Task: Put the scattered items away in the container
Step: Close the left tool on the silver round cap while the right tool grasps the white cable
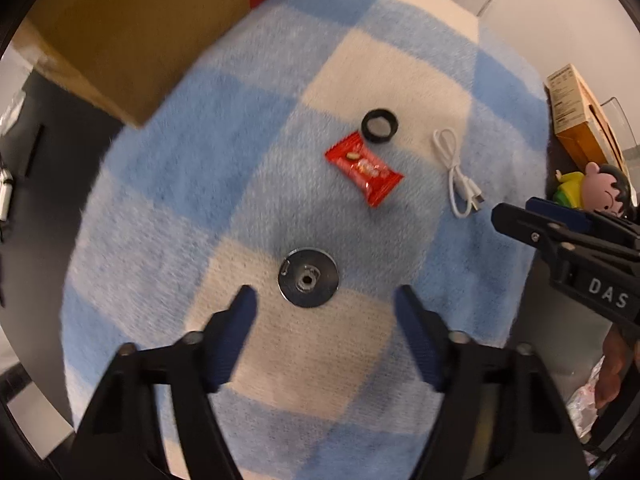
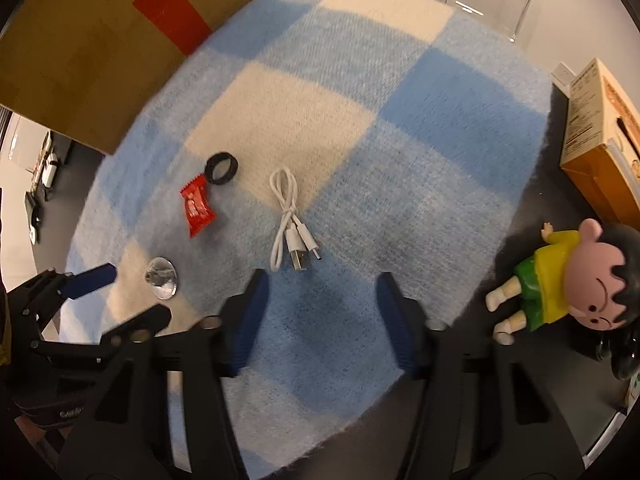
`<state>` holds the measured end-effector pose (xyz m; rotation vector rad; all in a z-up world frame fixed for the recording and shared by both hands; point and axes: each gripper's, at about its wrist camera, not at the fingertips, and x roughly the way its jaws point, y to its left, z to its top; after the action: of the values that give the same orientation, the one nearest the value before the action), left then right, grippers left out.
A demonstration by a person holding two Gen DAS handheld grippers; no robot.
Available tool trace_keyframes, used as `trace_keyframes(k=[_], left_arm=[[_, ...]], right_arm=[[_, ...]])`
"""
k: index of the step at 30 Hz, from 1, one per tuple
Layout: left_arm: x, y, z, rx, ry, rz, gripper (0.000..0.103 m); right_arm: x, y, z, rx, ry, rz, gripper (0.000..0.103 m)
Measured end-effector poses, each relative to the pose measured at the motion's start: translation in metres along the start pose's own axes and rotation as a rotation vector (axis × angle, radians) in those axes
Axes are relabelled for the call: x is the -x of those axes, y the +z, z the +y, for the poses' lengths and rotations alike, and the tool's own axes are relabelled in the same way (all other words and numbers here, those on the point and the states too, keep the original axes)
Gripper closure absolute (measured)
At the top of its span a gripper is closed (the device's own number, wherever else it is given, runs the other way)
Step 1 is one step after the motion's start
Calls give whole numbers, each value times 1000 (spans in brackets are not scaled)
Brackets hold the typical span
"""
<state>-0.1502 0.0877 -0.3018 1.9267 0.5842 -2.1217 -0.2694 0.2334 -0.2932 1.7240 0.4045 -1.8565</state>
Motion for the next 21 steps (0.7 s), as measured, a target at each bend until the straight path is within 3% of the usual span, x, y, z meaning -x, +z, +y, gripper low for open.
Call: trace_keyframes(k=[3,6,8,11,15,18,21], left_arm=[[-1,-2,0,-5,3,-5,41],[0,-2,1,-4,1,-17,52],[1,-1,2,-1,3,-25,52],[1,0,3,-6,9,-35,56],[-4,0,8,6,4,-26,75],[-7,0,11,11,0,-19,76],[-11,-3,11,4,-15,-15,83]], right_arm=[[-5,0,0,12,11,1,63],[-10,0,2,26,14,12,69],[-13,1,2,33,15,16,79],[-16,2,2,37,16,21,79],[-20,4,5,52,20,30,80],[-23,7,8,67,18,36,83],[-25,10,11,71,14,35,83]])
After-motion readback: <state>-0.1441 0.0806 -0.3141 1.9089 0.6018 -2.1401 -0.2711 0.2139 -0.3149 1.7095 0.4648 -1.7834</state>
